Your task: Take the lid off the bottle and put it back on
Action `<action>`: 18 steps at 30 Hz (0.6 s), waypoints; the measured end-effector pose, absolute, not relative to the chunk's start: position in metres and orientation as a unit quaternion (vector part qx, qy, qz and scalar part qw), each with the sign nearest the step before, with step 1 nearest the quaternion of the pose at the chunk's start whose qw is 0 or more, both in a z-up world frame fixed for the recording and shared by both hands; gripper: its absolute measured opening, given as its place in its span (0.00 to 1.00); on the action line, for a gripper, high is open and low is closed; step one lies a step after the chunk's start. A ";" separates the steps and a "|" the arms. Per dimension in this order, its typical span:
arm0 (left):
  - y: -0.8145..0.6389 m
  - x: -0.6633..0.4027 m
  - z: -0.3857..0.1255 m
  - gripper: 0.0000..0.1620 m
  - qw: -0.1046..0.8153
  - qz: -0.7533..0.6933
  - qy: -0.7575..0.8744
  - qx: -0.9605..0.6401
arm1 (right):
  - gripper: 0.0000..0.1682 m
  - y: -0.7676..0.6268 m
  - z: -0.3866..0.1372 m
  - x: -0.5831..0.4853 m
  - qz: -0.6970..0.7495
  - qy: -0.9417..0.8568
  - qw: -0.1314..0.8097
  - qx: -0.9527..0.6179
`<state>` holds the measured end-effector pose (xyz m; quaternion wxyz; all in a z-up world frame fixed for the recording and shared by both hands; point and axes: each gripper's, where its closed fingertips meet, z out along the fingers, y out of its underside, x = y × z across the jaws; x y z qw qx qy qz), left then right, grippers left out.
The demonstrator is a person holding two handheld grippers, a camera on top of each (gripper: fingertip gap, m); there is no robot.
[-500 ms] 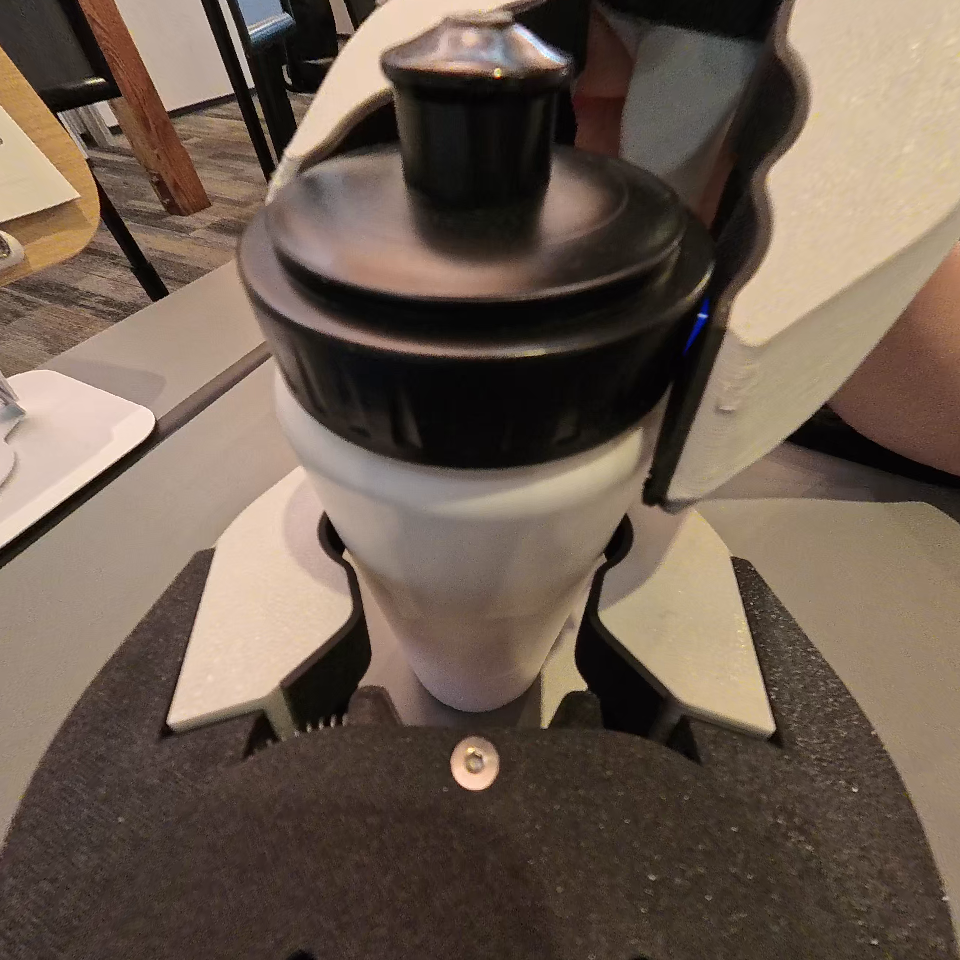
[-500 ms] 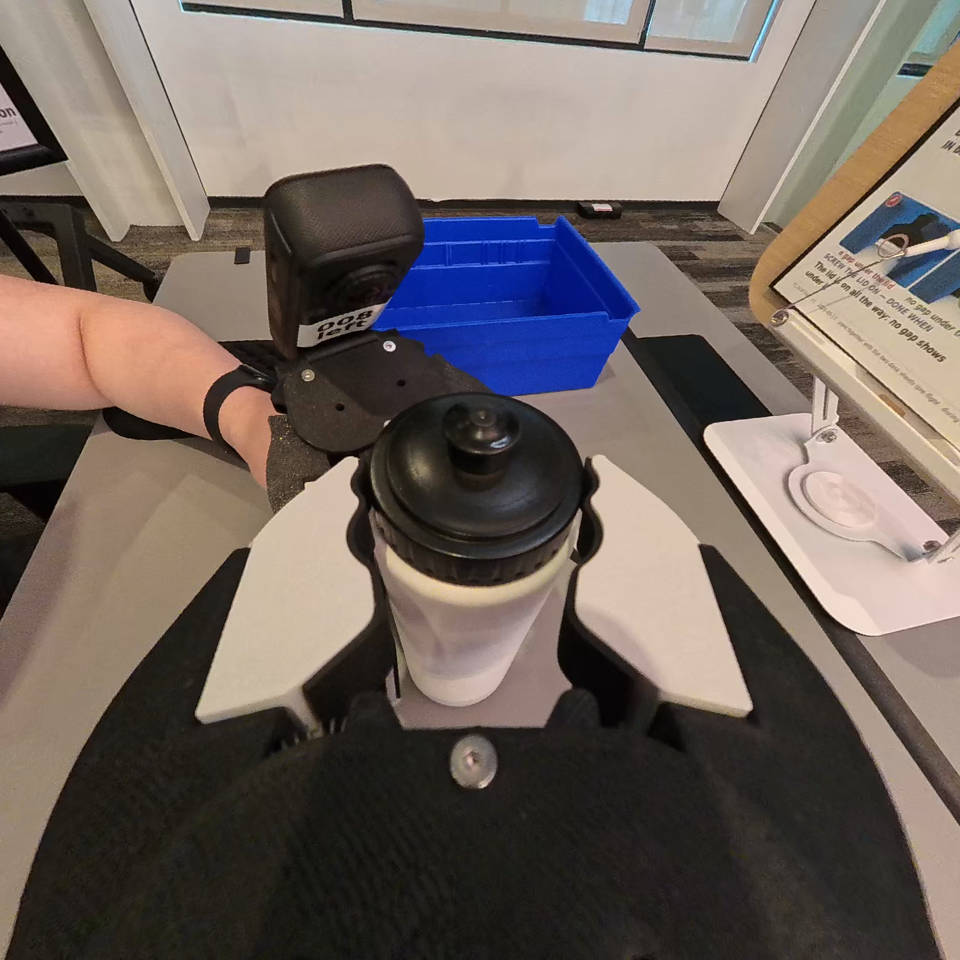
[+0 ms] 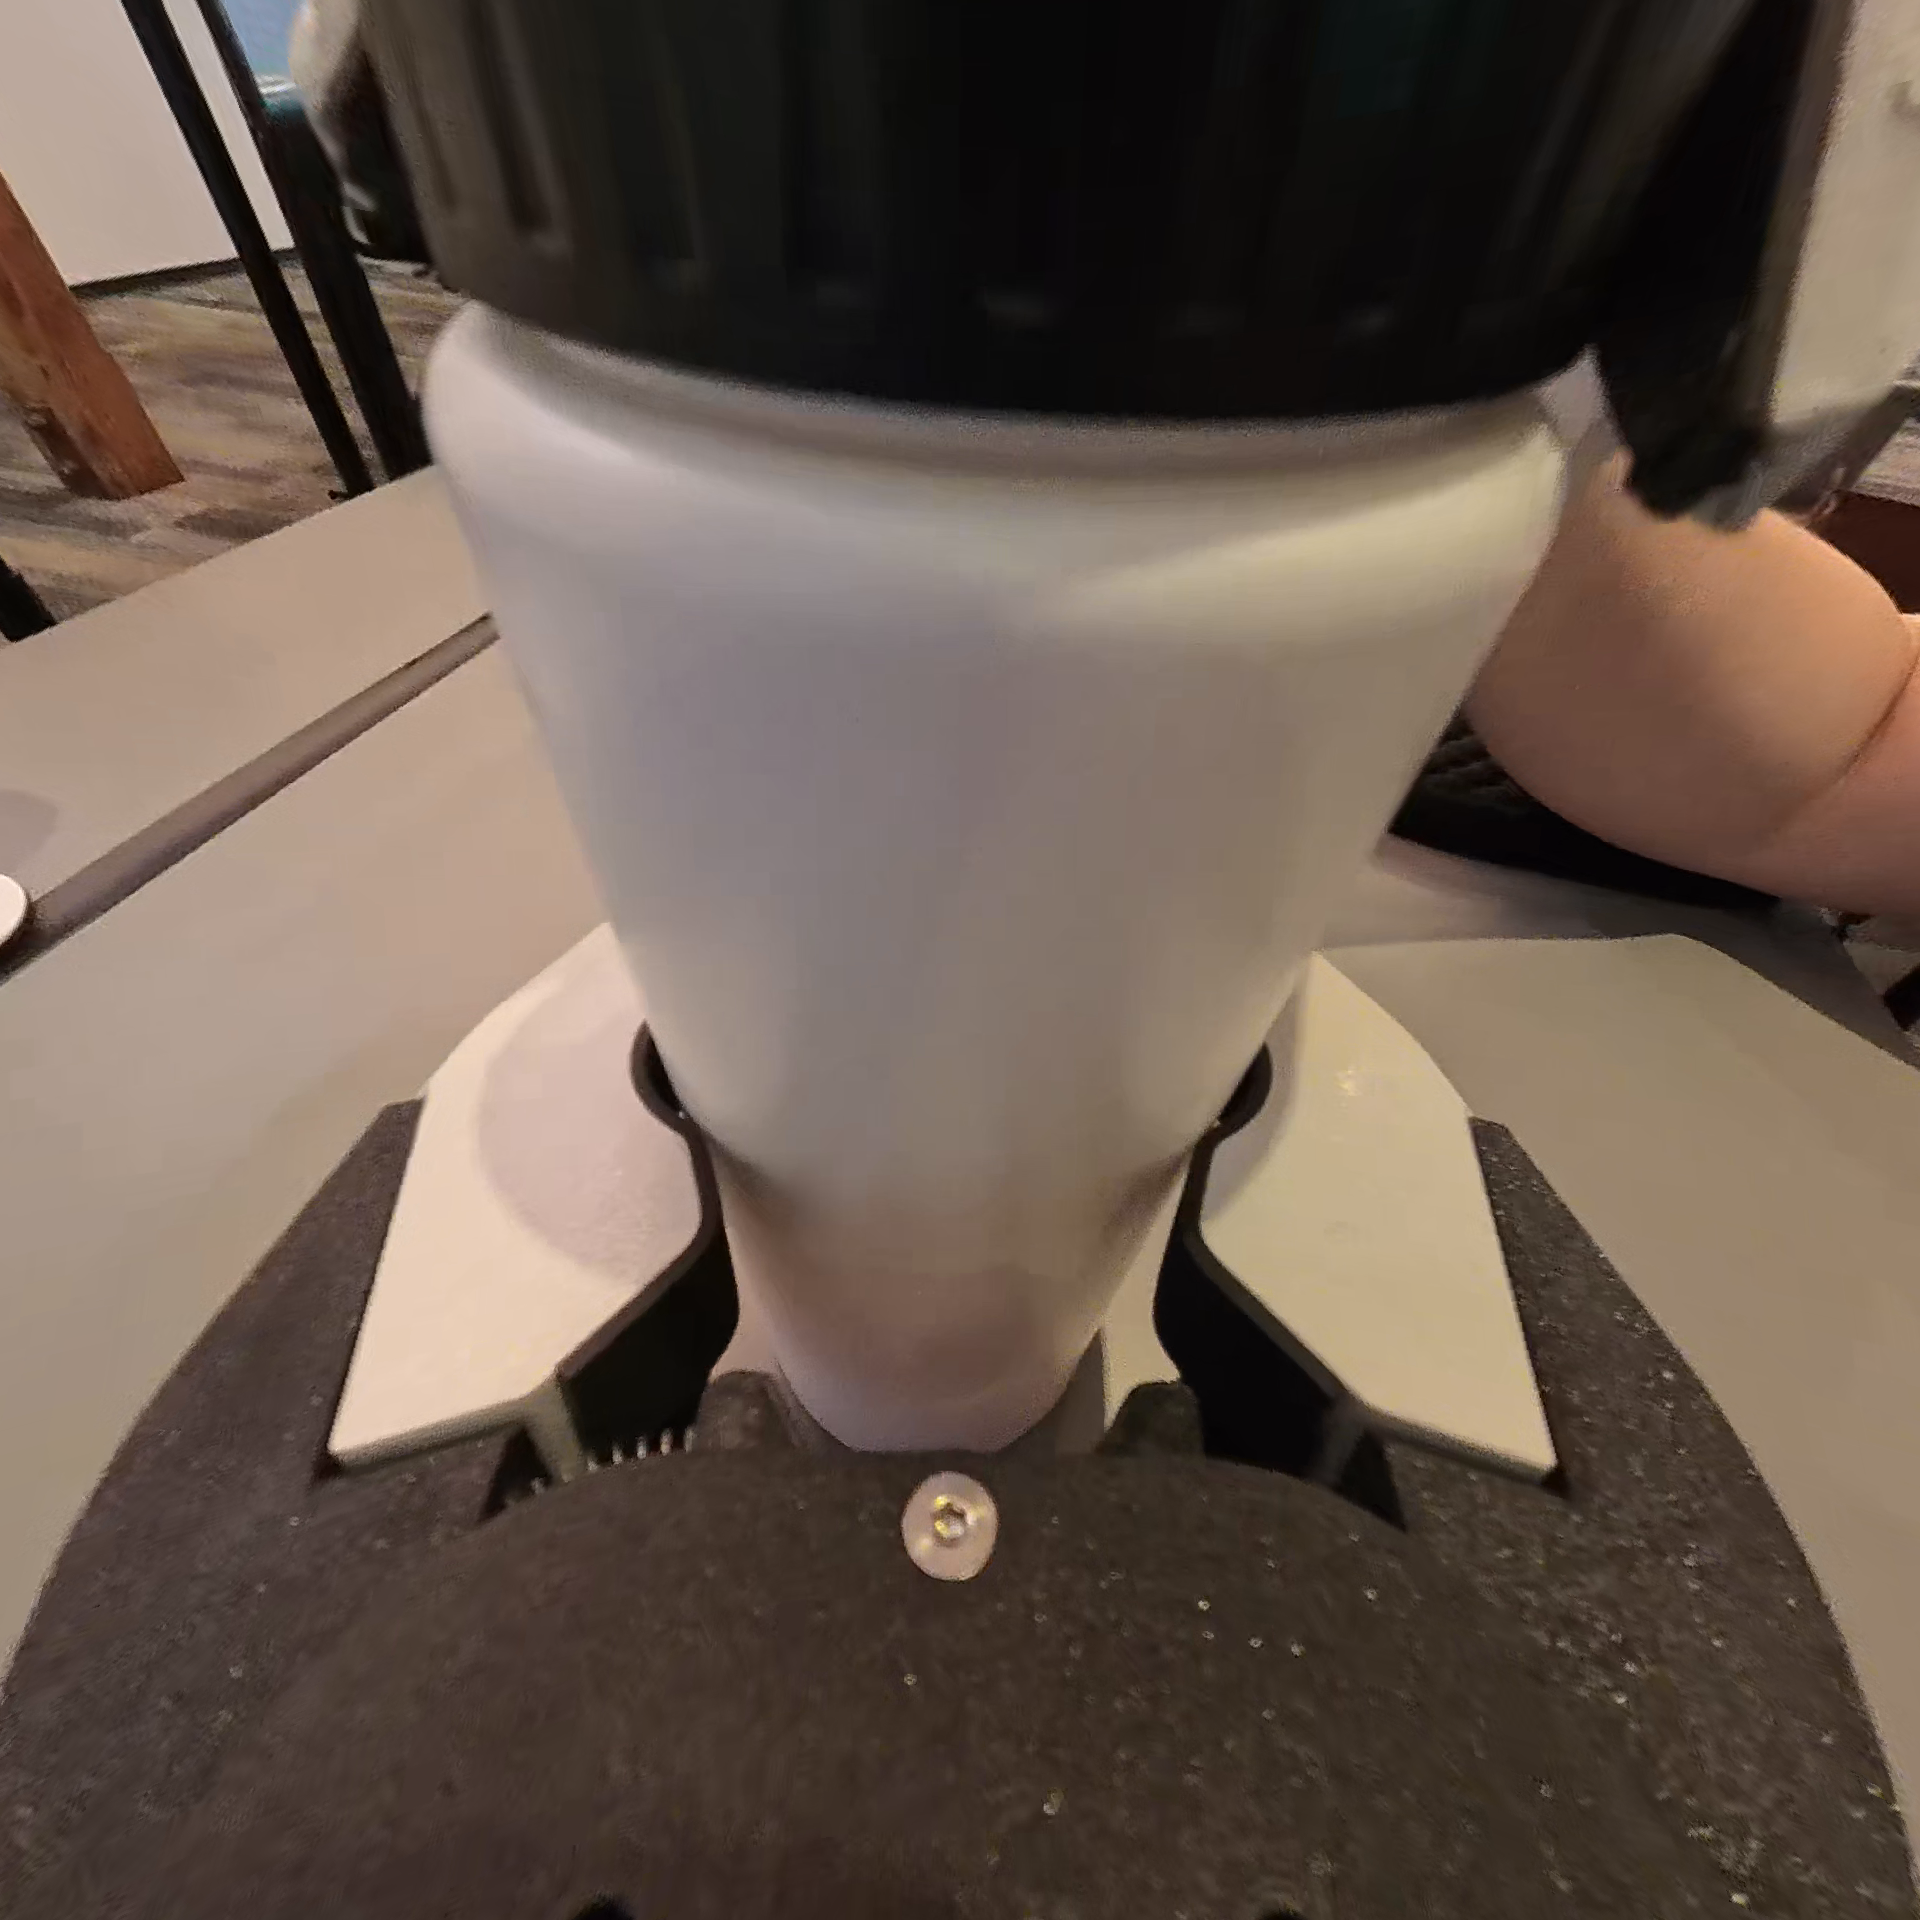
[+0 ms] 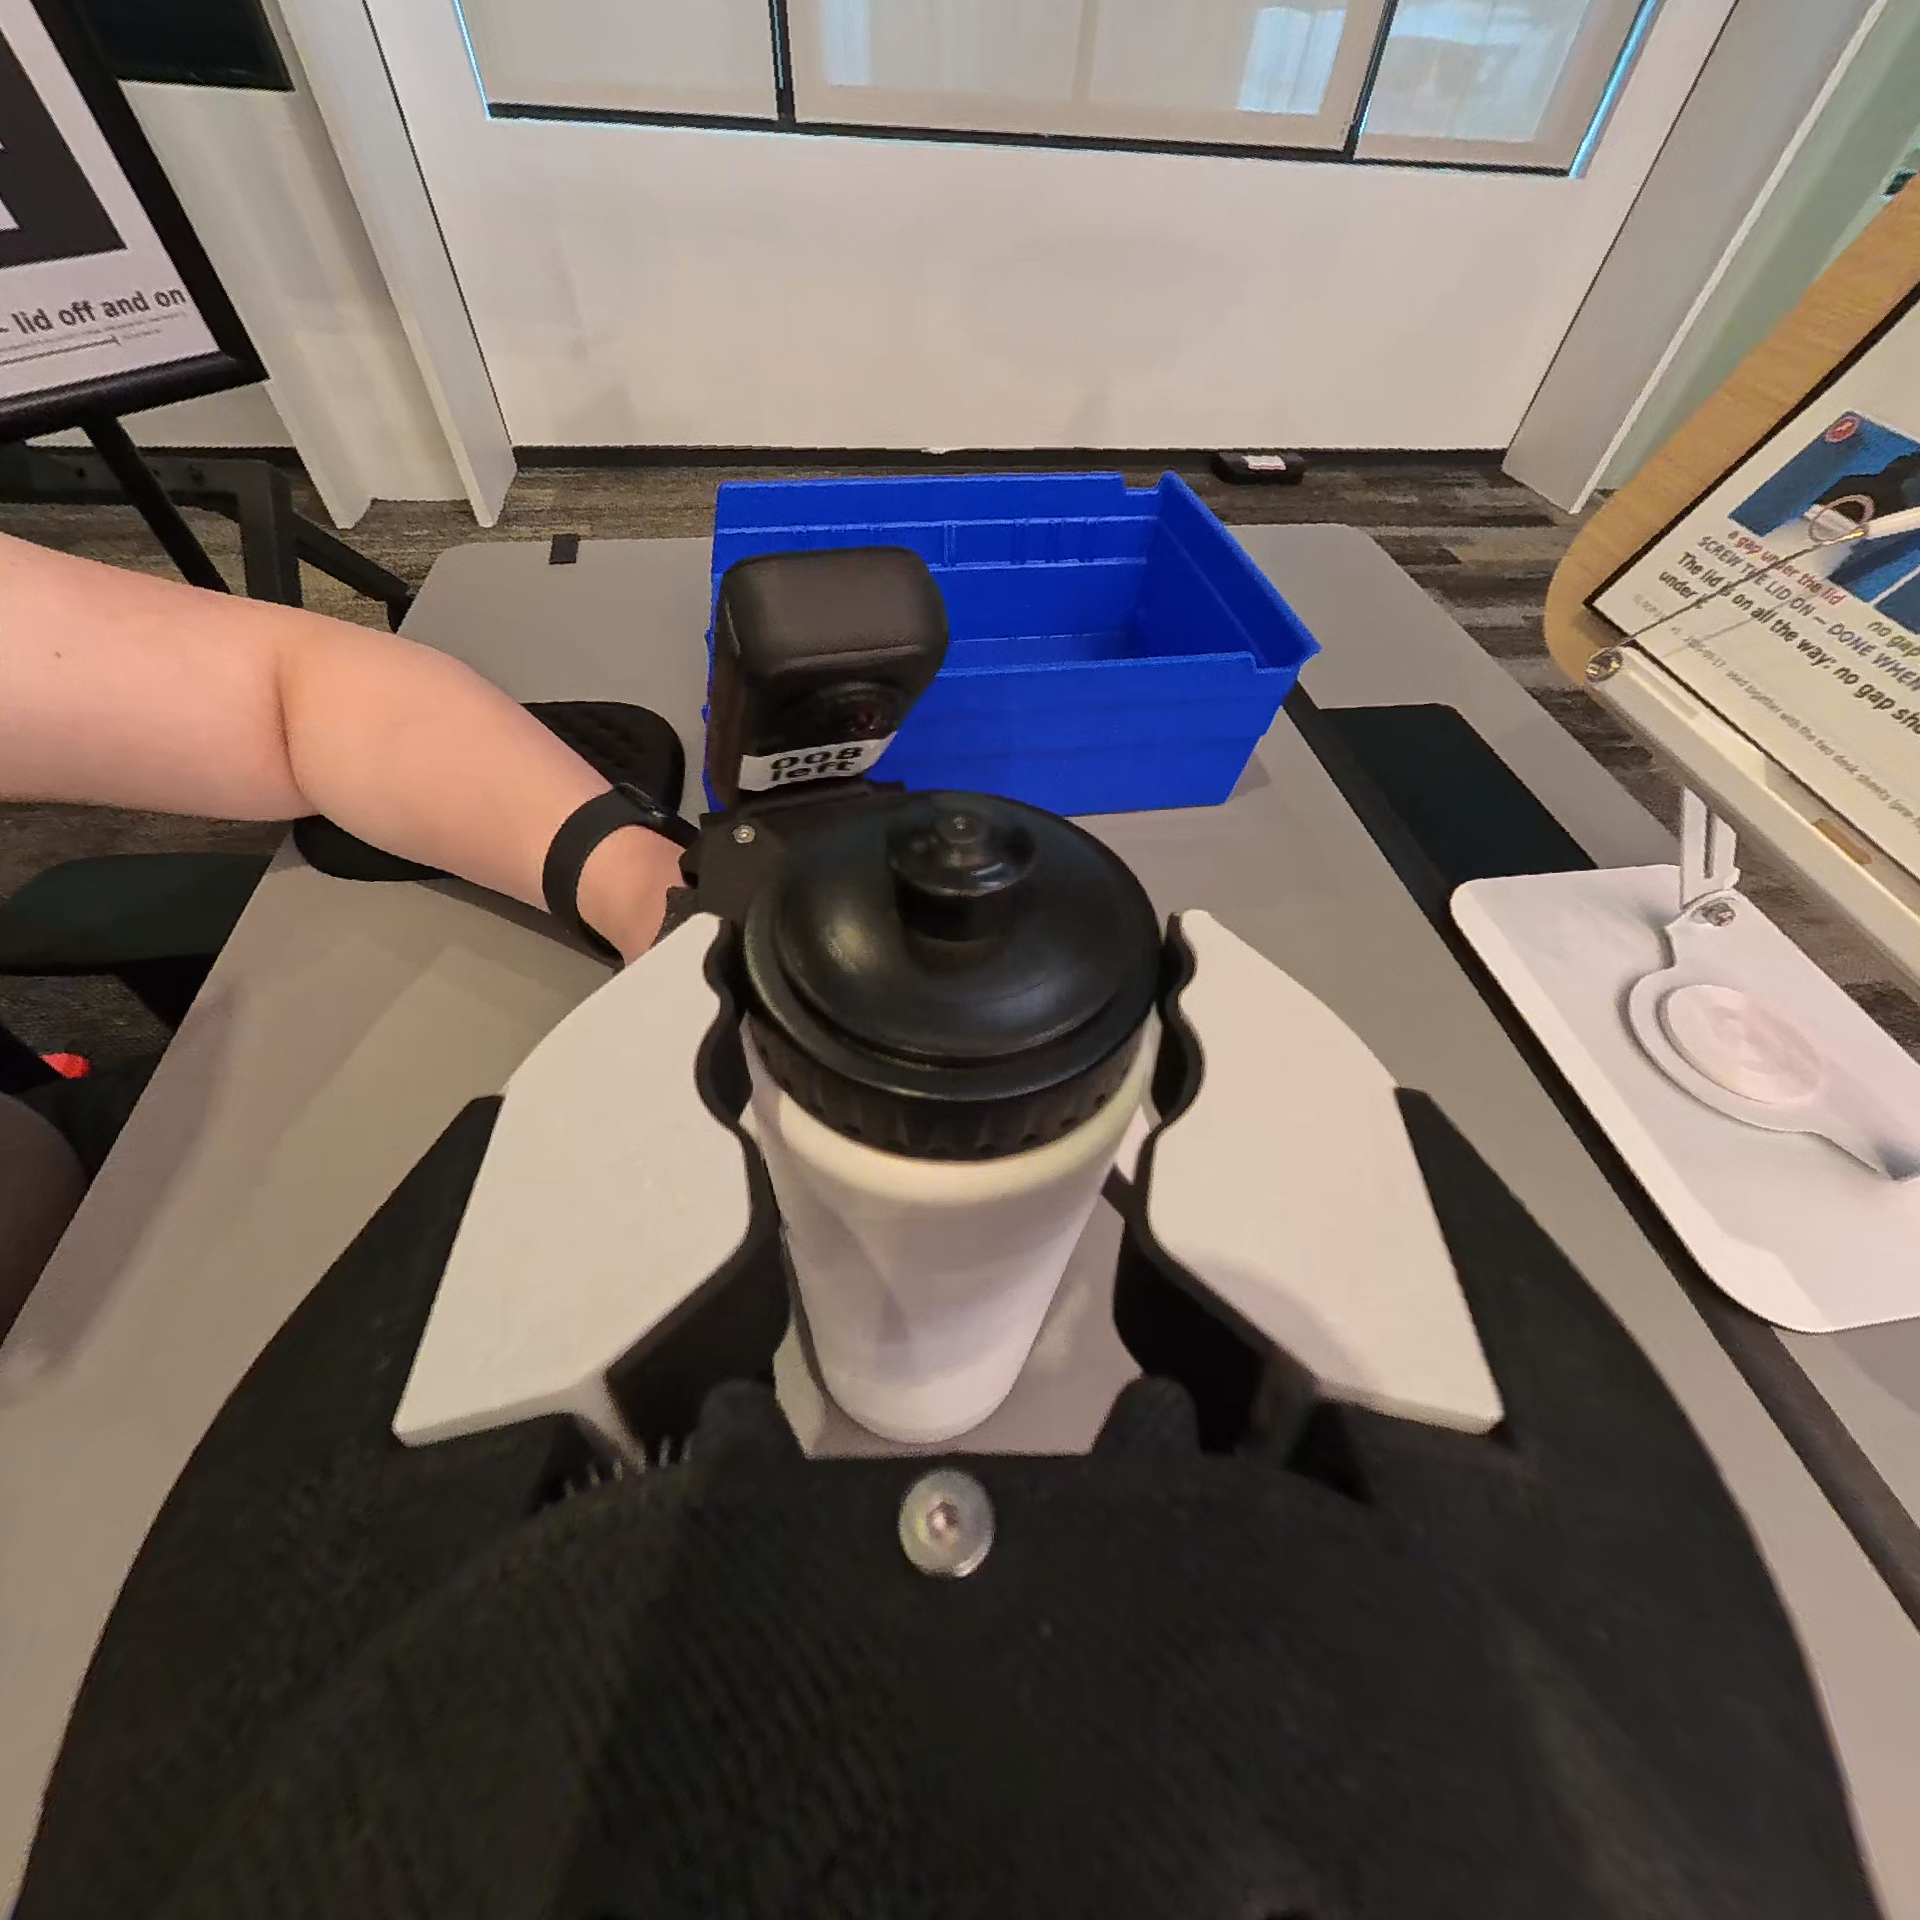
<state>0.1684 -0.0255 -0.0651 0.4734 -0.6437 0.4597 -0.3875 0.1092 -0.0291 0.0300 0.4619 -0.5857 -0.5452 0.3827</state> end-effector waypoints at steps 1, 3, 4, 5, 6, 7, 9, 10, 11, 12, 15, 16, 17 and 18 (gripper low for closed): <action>-0.025 0.168 -0.066 0.63 0.470 -0.385 0.462 -0.646 | 0.46 -0.029 0.032 0.111 0.385 -0.544 0.466 -0.582; -0.025 0.167 -0.066 0.63 0.471 -0.383 0.461 -0.648 | 0.46 -0.029 0.039 0.113 0.400 -0.536 0.471 -0.575; -0.024 0.167 -0.066 0.62 0.471 -0.383 0.459 -0.649 | 0.43 -0.030 0.040 0.114 0.407 -0.533 0.469 -0.575; -0.024 0.167 -0.066 0.62 0.470 -0.381 0.459 -0.650 | 0.43 -0.030 0.040 0.115 0.409 -0.532 0.464 -0.578; -0.024 0.167 -0.066 0.62 0.469 -0.379 0.460 -0.652 | 0.43 -0.030 0.039 0.115 0.408 -0.534 0.462 -0.579; -0.024 0.167 -0.067 0.62 0.468 -0.376 0.461 -0.654 | 0.43 -0.030 0.039 0.115 0.403 -0.536 0.462 -0.580; -0.023 0.167 -0.068 0.62 0.464 -0.368 0.459 -0.662 | 0.42 -0.029 0.039 0.116 0.396 -0.536 0.459 -0.588; -0.023 0.167 -0.068 0.62 0.464 -0.366 0.459 -0.663 | 0.43 -0.030 0.039 0.116 0.395 -0.536 0.457 -0.590; -0.023 0.167 -0.068 0.62 0.463 -0.364 0.459 -0.665 | 0.43 -0.029 0.038 0.116 0.393 -0.535 0.457 -0.592; -0.023 0.166 -0.068 0.62 0.462 -0.362 0.457 -0.668 | 0.42 -0.029 0.038 0.116 0.390 -0.534 0.457 -0.595; -0.023 0.167 -0.069 0.62 0.460 -0.359 0.456 -0.673 | 0.42 -0.029 0.038 0.118 0.383 -0.535 0.453 -0.602; -0.022 0.167 -0.069 0.62 0.459 -0.358 0.454 -0.675 | 0.42 -0.029 0.038 0.118 0.380 -0.536 0.454 -0.602; -0.022 0.167 -0.069 0.62 0.459 -0.357 0.453 -0.676 | 0.42 -0.029 0.038 0.118 0.379 -0.536 0.453 -0.603; -0.022 0.168 -0.069 0.62 0.459 -0.356 0.452 -0.677 | 0.42 -0.029 0.038 0.118 0.378 -0.536 0.455 -0.603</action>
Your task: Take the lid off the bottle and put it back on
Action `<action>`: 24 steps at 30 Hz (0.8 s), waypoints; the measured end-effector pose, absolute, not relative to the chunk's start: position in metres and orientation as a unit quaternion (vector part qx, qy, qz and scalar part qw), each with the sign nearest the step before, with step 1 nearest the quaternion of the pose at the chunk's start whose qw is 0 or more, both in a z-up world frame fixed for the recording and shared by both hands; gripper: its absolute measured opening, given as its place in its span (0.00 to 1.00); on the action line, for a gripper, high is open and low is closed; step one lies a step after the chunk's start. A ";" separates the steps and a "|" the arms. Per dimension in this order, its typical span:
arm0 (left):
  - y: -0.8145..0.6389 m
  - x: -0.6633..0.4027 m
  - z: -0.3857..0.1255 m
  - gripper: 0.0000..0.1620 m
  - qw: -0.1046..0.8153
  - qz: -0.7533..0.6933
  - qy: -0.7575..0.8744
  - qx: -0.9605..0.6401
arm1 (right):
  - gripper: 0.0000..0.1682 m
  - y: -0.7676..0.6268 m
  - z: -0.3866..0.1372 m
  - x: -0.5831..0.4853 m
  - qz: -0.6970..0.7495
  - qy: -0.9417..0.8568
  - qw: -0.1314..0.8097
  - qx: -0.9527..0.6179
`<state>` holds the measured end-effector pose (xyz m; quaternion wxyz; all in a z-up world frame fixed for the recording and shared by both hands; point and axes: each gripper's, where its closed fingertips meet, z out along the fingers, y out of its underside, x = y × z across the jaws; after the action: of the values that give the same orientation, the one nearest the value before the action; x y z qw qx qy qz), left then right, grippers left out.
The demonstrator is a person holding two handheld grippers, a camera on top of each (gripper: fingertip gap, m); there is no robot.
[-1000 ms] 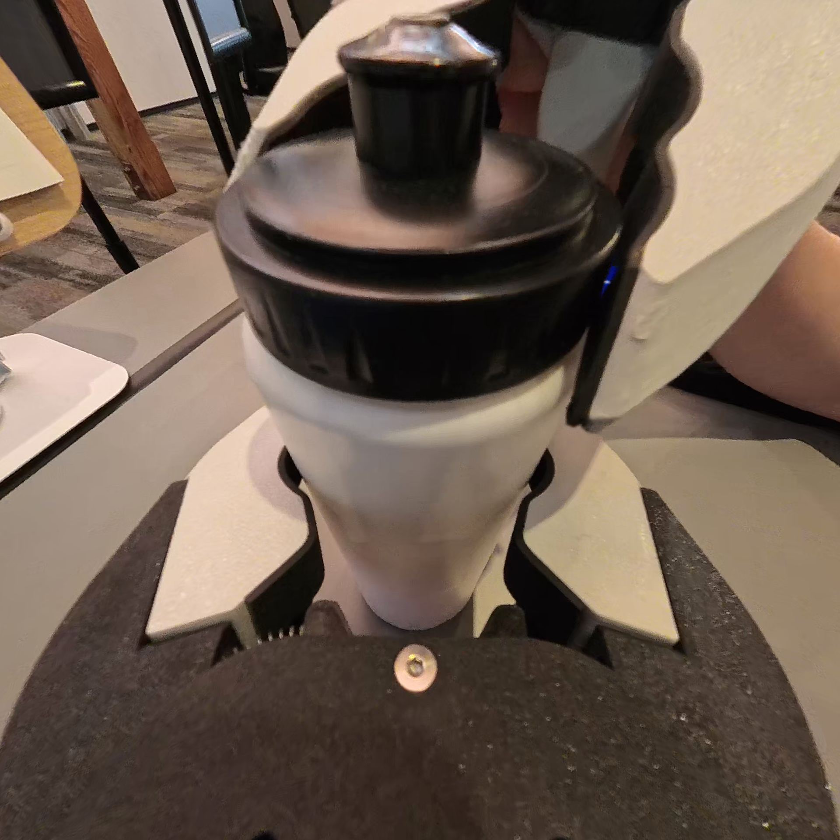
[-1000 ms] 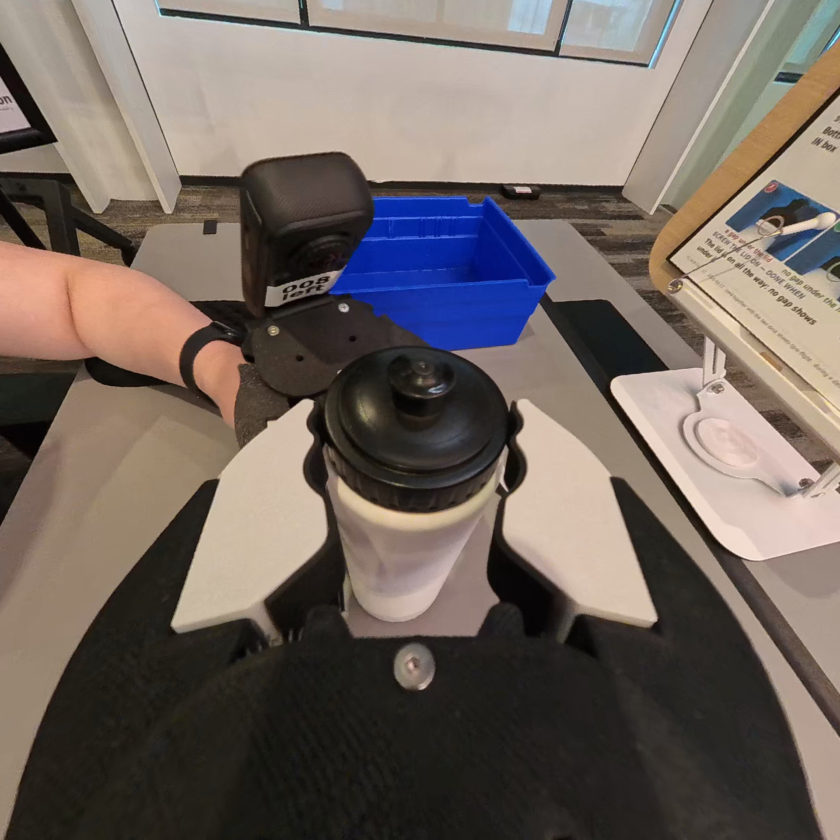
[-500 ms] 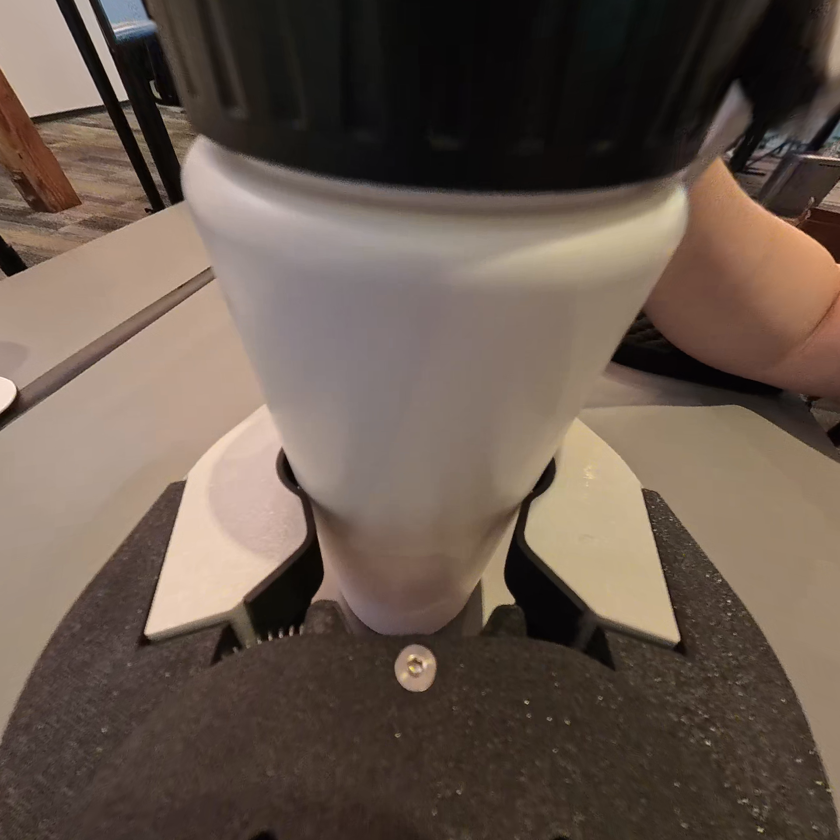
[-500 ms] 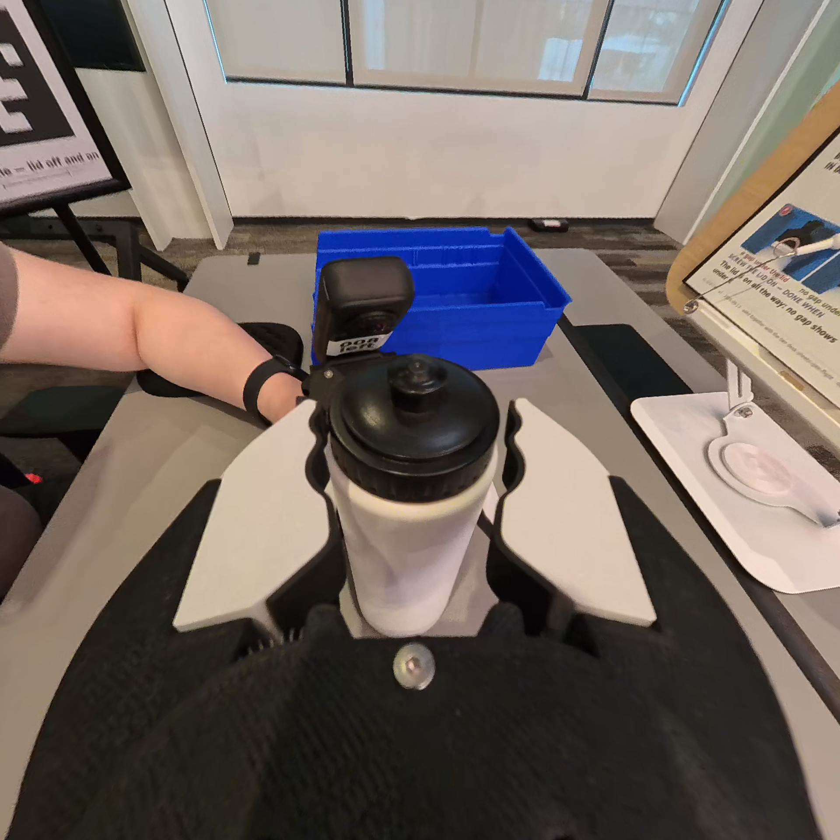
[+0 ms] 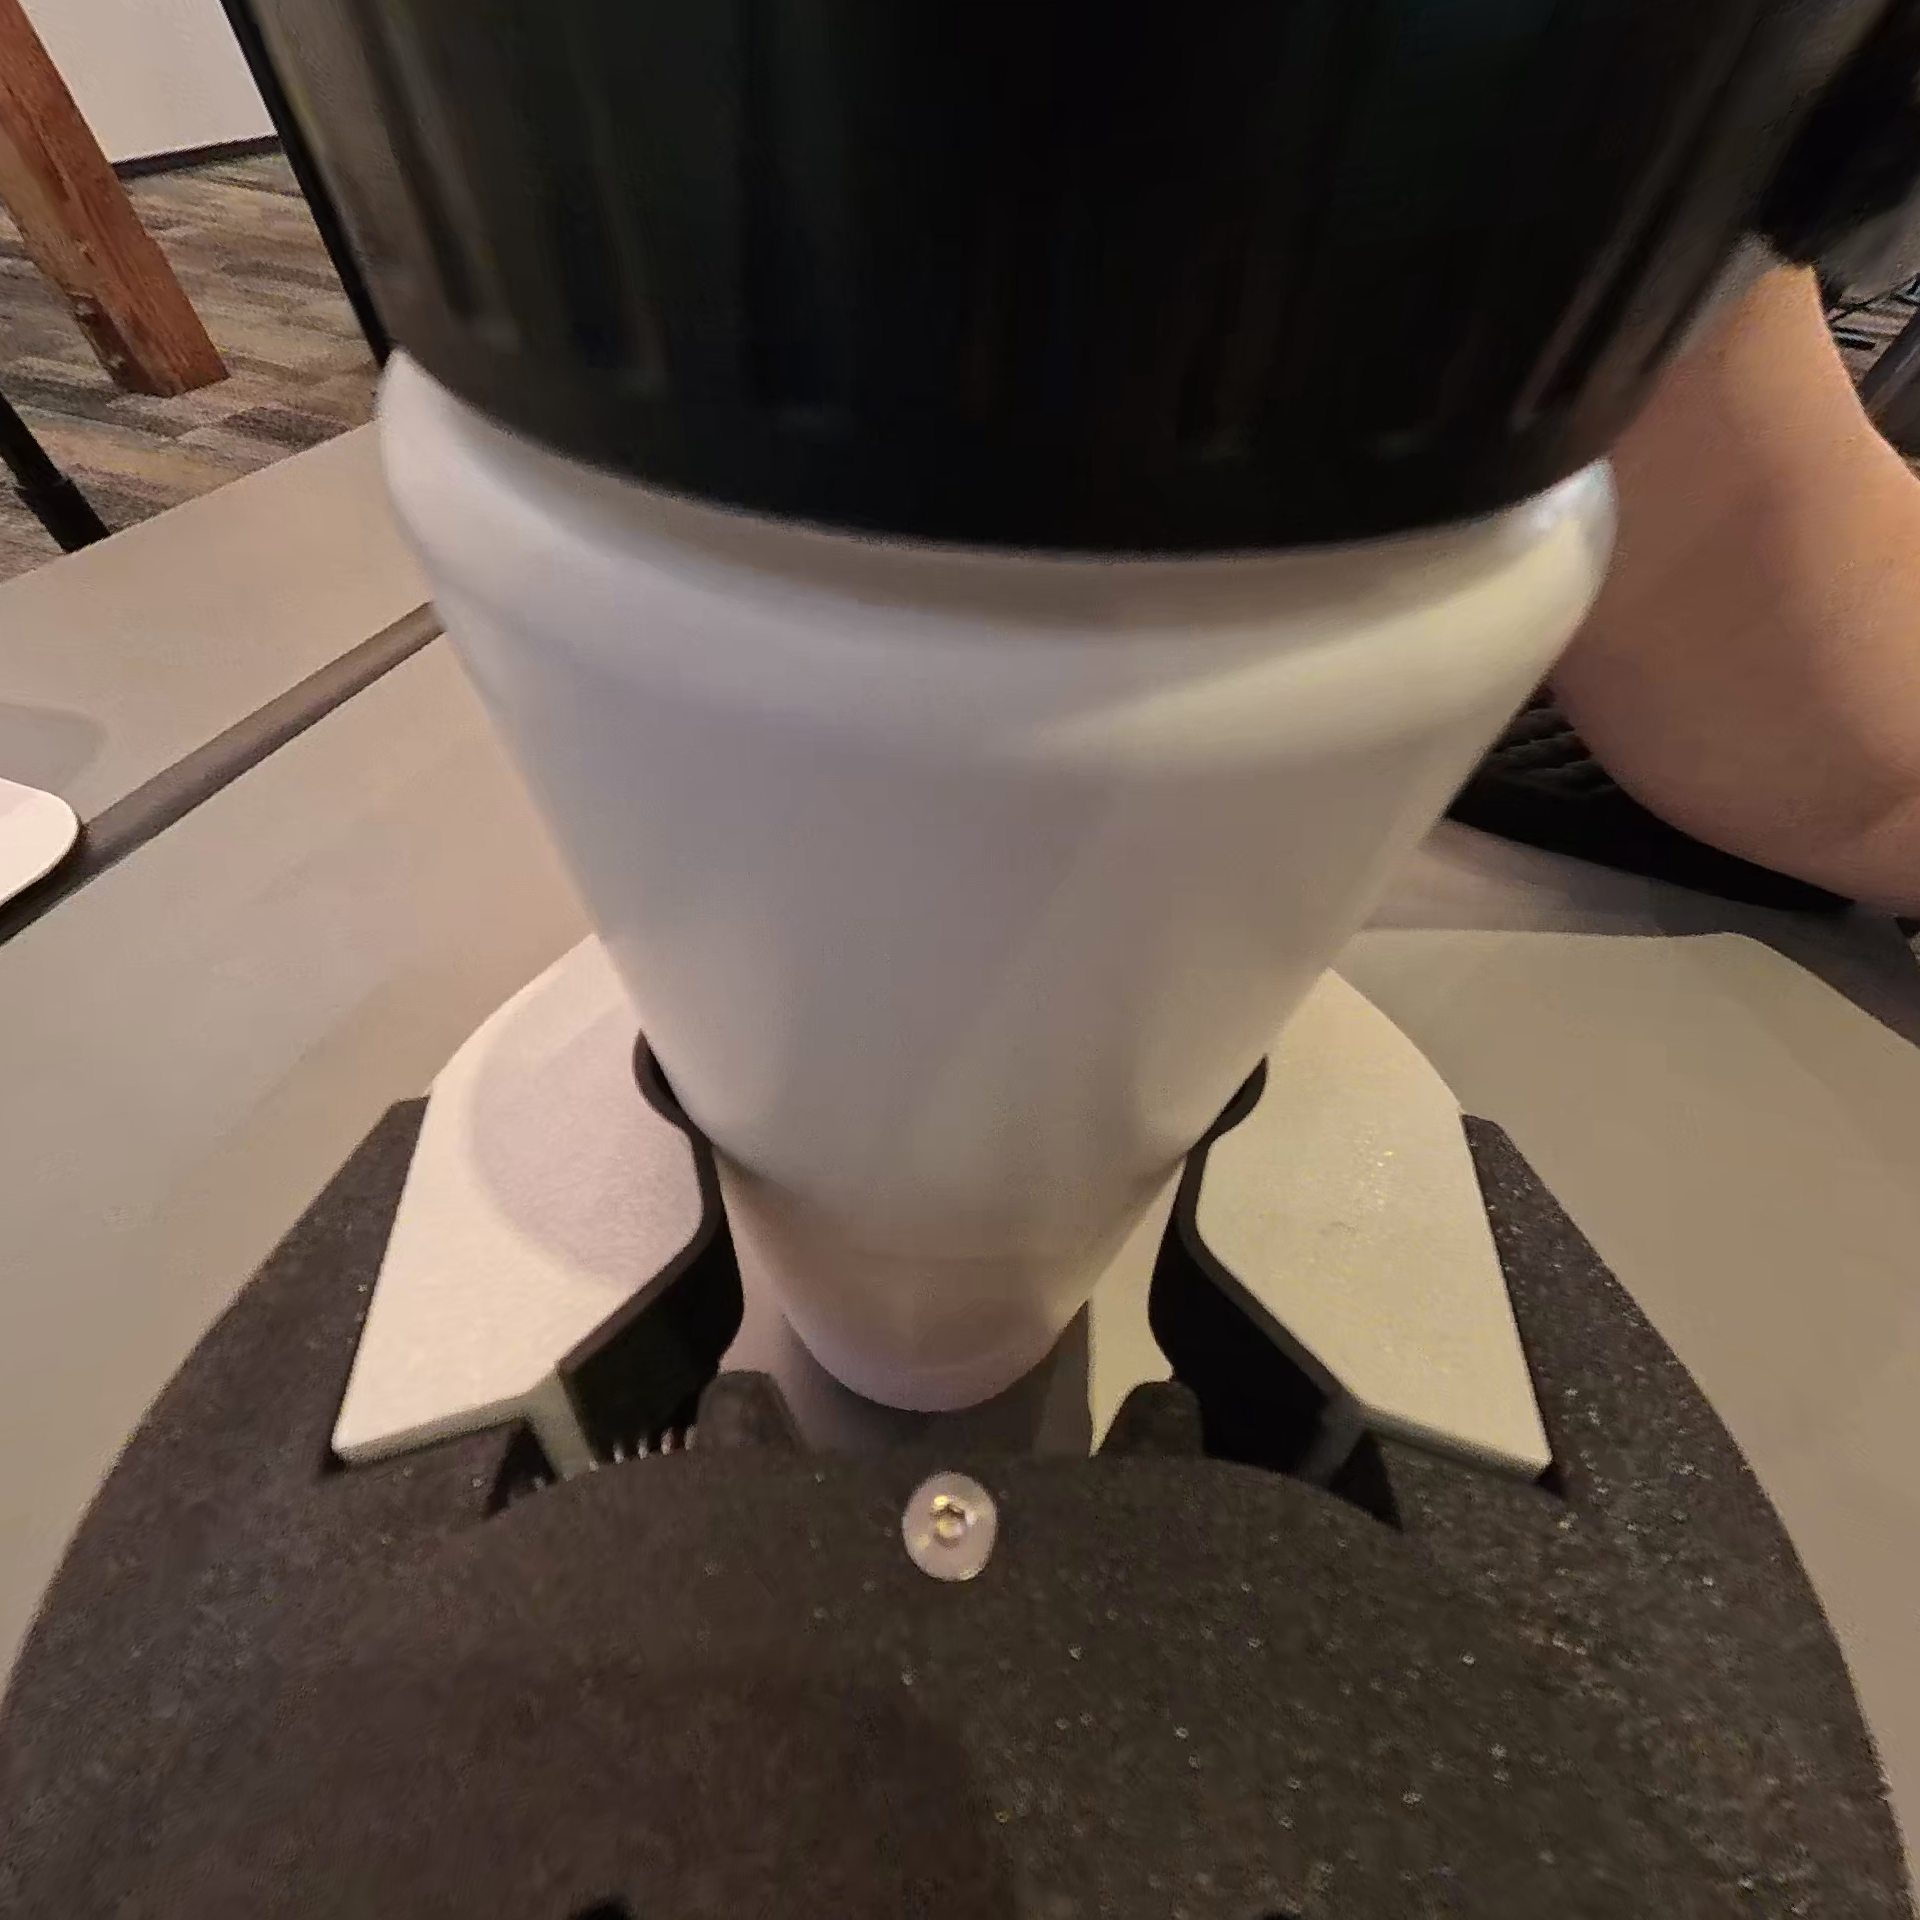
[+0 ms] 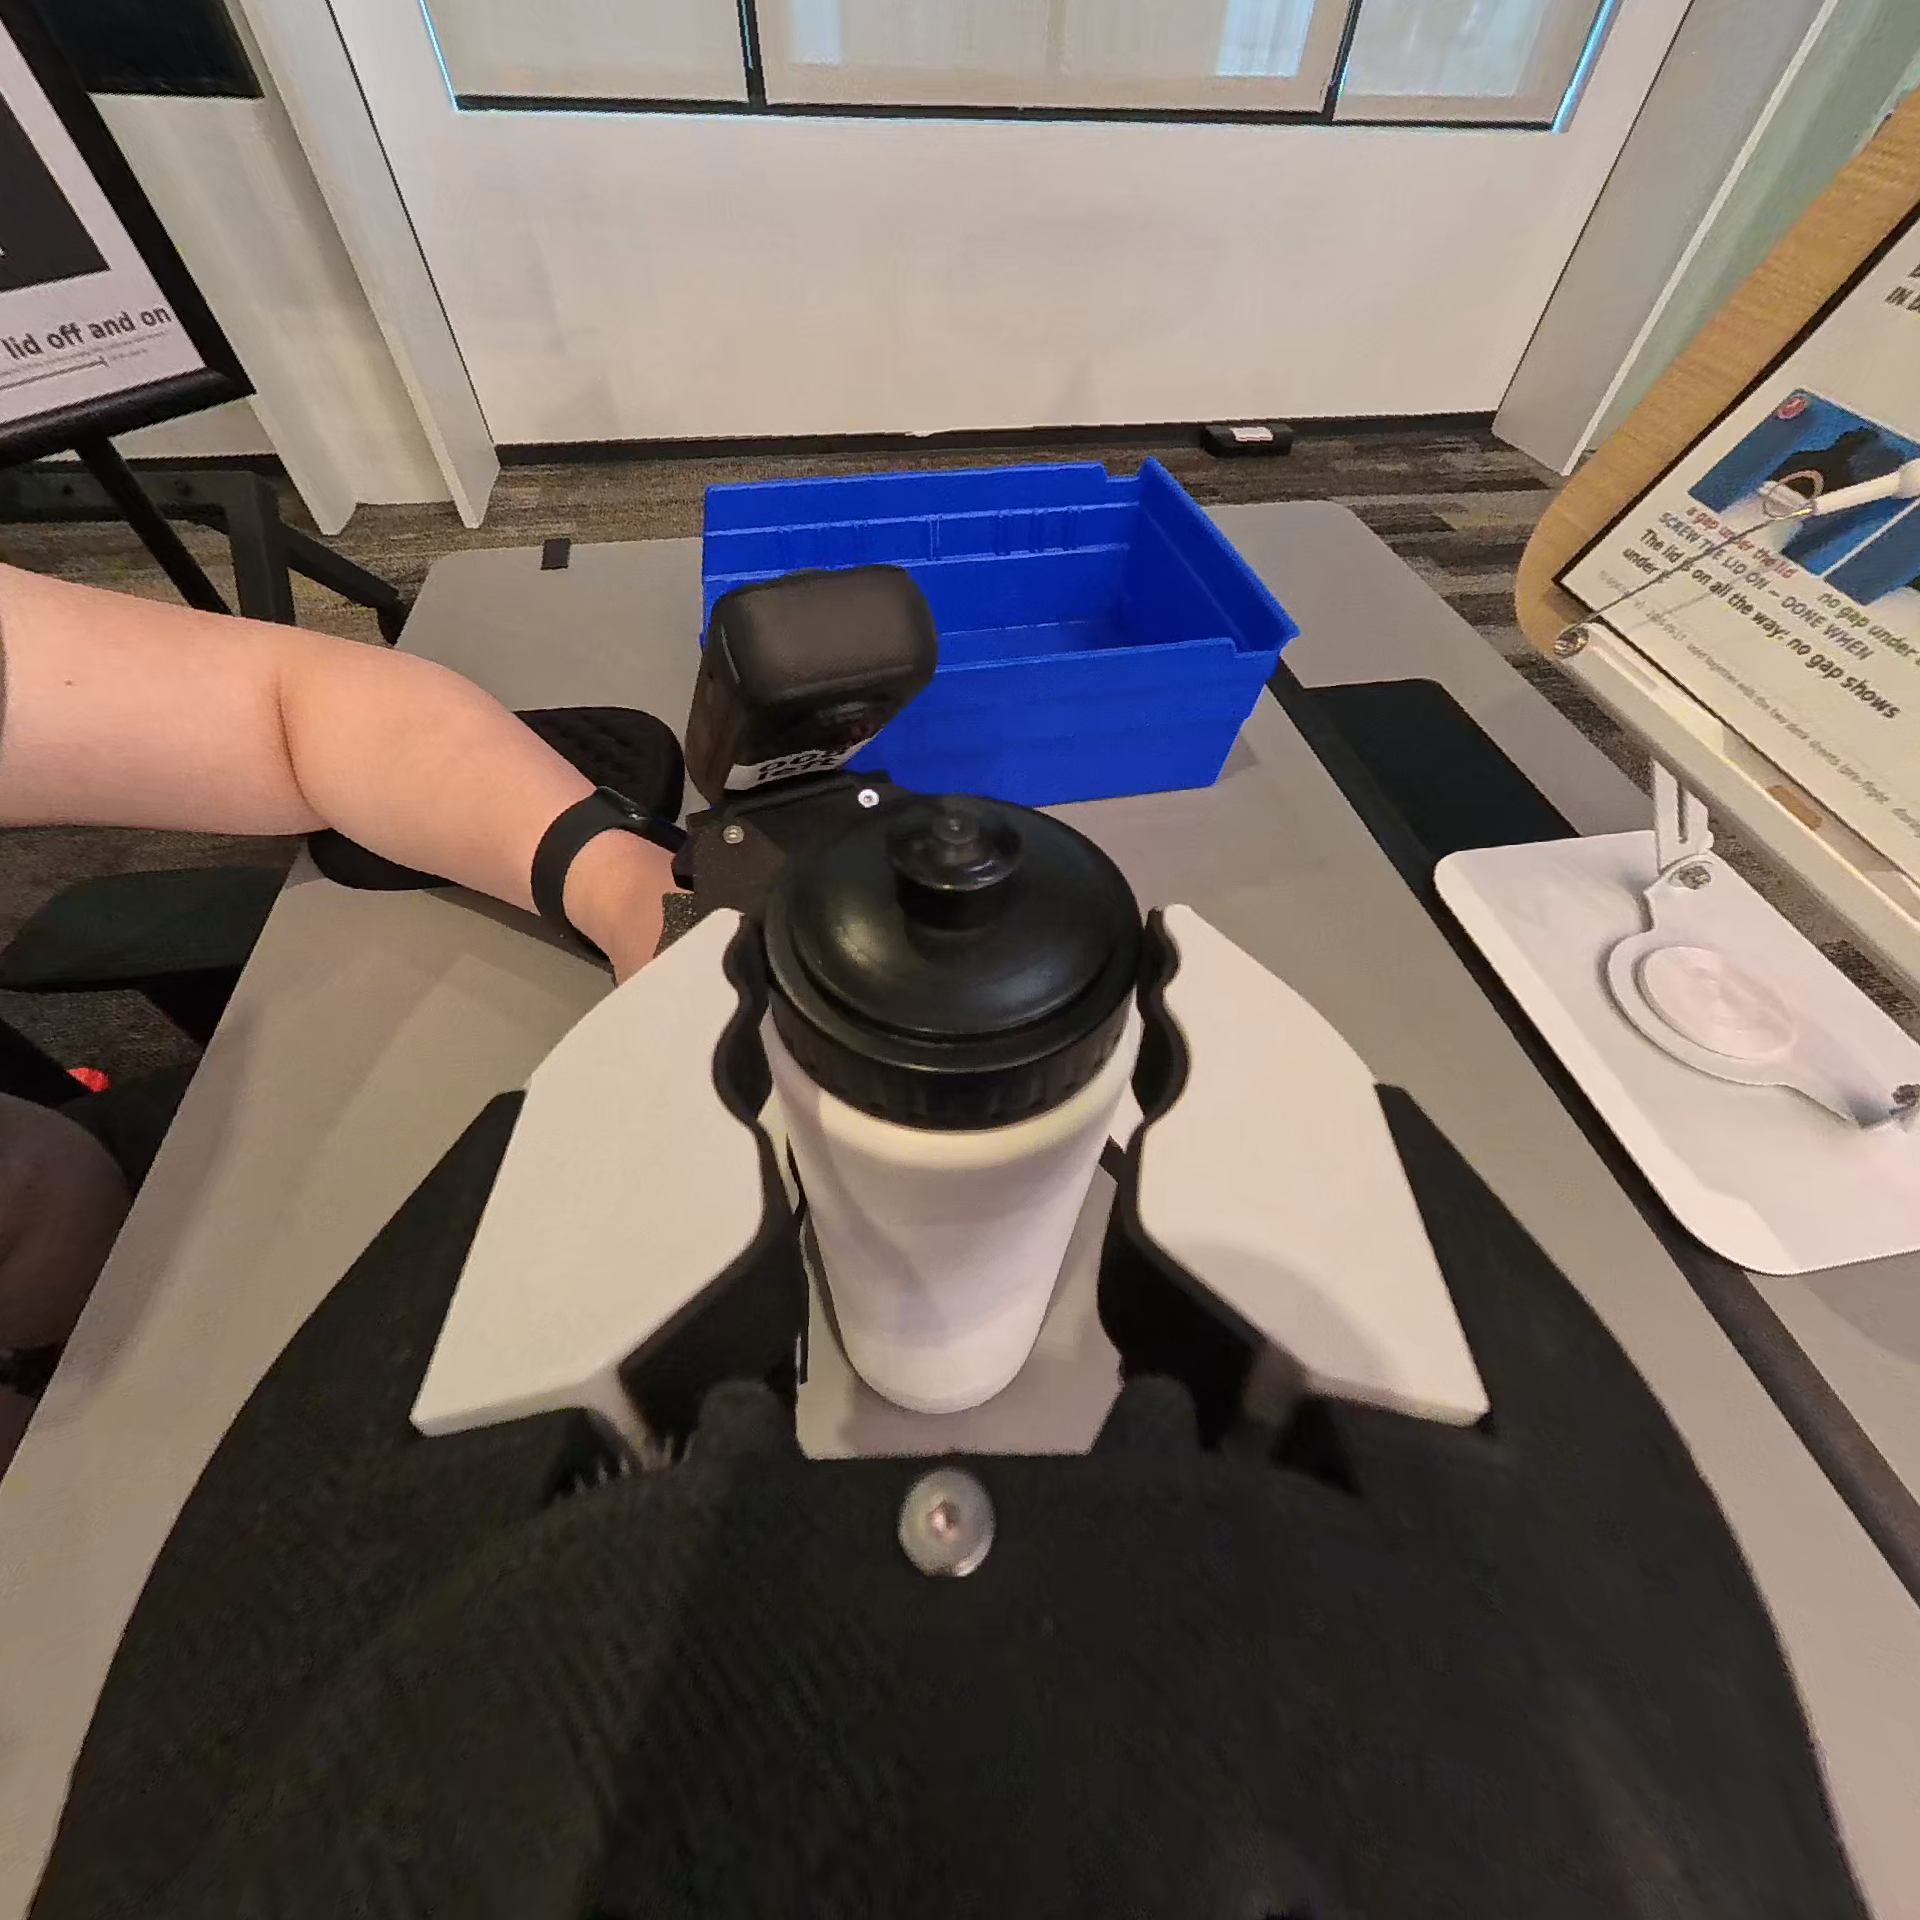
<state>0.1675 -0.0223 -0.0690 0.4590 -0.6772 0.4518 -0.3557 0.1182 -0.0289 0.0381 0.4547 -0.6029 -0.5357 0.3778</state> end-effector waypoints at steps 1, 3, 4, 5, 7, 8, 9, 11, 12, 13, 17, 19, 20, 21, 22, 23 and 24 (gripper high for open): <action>-0.021 0.167 -0.069 0.62 0.459 -0.354 0.448 -0.681 | 0.42 -0.028 0.038 0.118 0.375 -0.534 0.457 -0.604; -0.021 0.167 -0.069 0.62 0.459 -0.353 0.444 -0.684 | 0.42 -0.028 0.038 0.118 0.374 -0.533 0.458 -0.605; -0.021 0.167 -0.069 0.62 0.458 -0.351 0.444 -0.686 | 0.42 -0.028 0.039 0.118 0.373 -0.534 0.459 -0.605; -0.021 0.167 -0.070 0.62 0.457 -0.349 0.444 -0.687 | 0.42 -0.028 0.039 0.118 0.372 -0.535 0.459 -0.604; -0.021 0.168 -0.070 0.62 0.457 -0.348 0.445 -0.687 | 0.42 -0.028 0.039 0.119 0.369 -0.538 0.461 -0.602; -0.021 0.168 -0.070 0.62 0.456 -0.347 0.447 -0.687 | 0.42 -0.029 0.039 0.119 0.368 -0.540 0.463 -0.600; -0.021 0.168 -0.070 0.62 0.455 -0.345 0.449 -0.688 | 0.42 -0.029 0.039 0.120 0.368 -0.542 0.464 -0.597; -0.020 0.168 -0.071 0.62 0.455 -0.336 0.446 -0.694 | 0.42 -0.027 0.038 0.120 0.361 -0.540 0.466 -0.600; -0.019 0.168 -0.071 0.62 0.455 -0.333 0.441 -0.699 | 0.43 -0.025 0.038 0.119 0.354 -0.537 0.472 -0.603; -0.018 0.167 -0.071 0.62 0.455 -0.330 0.438 -0.702 | 0.43 -0.024 0.038 0.116 0.345 -0.534 0.479 -0.605; -0.014 0.161 -0.072 0.62 0.457 -0.316 0.428 -0.713 | 0.44 -0.022 0.037 0.112 0.322 -0.528 0.490 -0.614; -0.013 0.160 -0.072 0.62 0.455 -0.313 0.424 -0.718 | 0.44 -0.020 0.037 0.111 0.328 -0.517 0.490 -0.621; -0.012 0.159 -0.072 0.61 0.452 -0.314 0.421 -0.721 | 0.44 -0.020 0.037 0.110 0.330 -0.512 0.490 -0.623; -0.012 0.159 -0.073 0.61 0.450 -0.313 0.421 -0.722 | 0.44 -0.019 0.037 0.110 0.331 -0.510 0.490 -0.625; -0.012 0.158 -0.073 0.61 0.450 -0.312 0.421 -0.723 | 0.44 -0.019 0.037 0.110 0.329 -0.509 0.490 -0.626; -0.012 0.158 -0.073 0.61 0.449 -0.311 0.420 -0.725 | 0.44 -0.019 0.037 0.110 0.327 -0.508 0.490 -0.628; -0.012 0.158 -0.073 0.61 0.448 -0.310 0.419 -0.726 | 0.44 -0.019 0.037 0.110 0.325 -0.506 0.490 -0.631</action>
<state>0.1583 -0.0118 -0.0728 0.4479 -0.7263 0.4195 -0.3096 0.1099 -0.0189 0.0371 0.4902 -0.6313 -0.5055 0.3250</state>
